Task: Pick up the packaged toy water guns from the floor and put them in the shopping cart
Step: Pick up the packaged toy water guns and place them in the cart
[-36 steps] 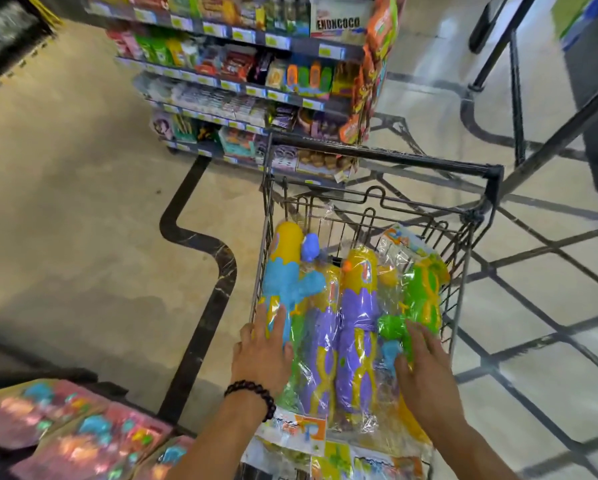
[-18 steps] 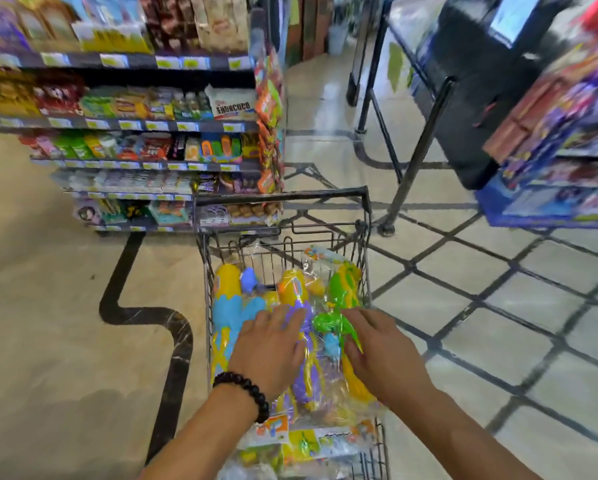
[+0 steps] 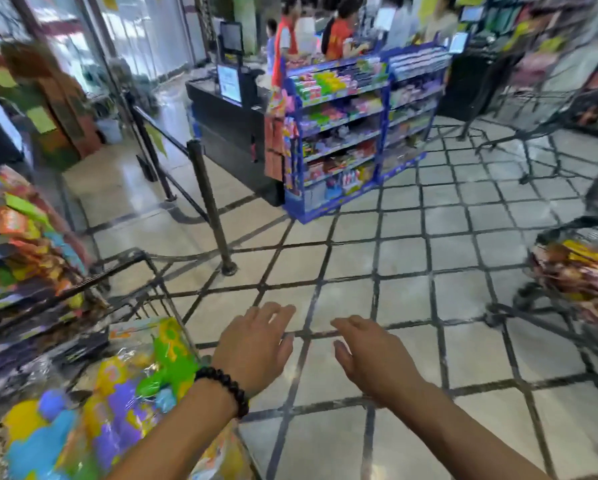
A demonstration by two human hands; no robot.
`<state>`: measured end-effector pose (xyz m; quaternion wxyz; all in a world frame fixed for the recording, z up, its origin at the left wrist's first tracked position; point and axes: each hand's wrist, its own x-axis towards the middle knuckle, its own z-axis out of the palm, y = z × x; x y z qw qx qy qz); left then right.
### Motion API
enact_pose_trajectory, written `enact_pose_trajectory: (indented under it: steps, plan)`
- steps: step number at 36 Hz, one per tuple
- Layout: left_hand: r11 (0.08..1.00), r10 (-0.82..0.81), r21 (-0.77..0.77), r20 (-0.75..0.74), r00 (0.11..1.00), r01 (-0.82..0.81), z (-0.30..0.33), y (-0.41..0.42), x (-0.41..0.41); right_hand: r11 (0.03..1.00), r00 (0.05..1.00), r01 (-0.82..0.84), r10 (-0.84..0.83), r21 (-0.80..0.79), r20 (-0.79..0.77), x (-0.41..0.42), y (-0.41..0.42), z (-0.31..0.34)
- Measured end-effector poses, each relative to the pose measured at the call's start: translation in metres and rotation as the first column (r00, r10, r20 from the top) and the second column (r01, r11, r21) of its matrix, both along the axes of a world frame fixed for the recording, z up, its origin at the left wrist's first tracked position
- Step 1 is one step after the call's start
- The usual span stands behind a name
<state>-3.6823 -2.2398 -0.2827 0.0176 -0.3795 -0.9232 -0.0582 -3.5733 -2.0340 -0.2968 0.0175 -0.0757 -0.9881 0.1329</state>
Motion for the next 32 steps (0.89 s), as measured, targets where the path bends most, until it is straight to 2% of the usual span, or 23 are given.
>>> enact_pose_trajectory:
  steps: [9, 13, 16, 19, 23, 32]
  plan:
    - [0.940, -0.340, -0.007, -0.031, 0.940, 0.340, 0.028, 0.203, 0.155, 0.937, 0.936, 0.349, -0.350, -0.033, -0.043, 0.204, 0.164, 0.021]
    - [0.879, -0.476, -0.033, -0.026, 0.879, 0.475, 0.035, 0.283, 0.230, 0.879, 0.878, 0.475, -0.477, -0.053, -0.040, 0.305, 0.220, 0.026]
    - [0.810, -0.586, -0.039, -0.040, 0.809, 0.585, 0.045, 0.343, 0.290, 0.802, 0.801, 0.594, -0.597, -0.066, -0.041, 0.382, 0.255, 0.033]
    - [0.712, -0.702, -0.072, -0.060, 0.710, 0.698, 0.055, 0.410, 0.362, 0.679, 0.678, 0.730, -0.734, -0.078, -0.048, 0.469, 0.287, 0.035]
    - [0.536, -0.844, -0.104, -0.074, 0.531, 0.838, 0.069, 0.483, 0.455, 0.492, 0.487, 0.866, -0.870, -0.092, -0.071, 0.573, 0.306, 0.045]
    - [0.094, -0.995, -0.094, -0.047, 0.090, 0.991, 0.064, 0.589, 0.637, 0.067, 0.064, 0.995, -0.997, -0.078, -0.035, 0.757, 0.306, 0.045]
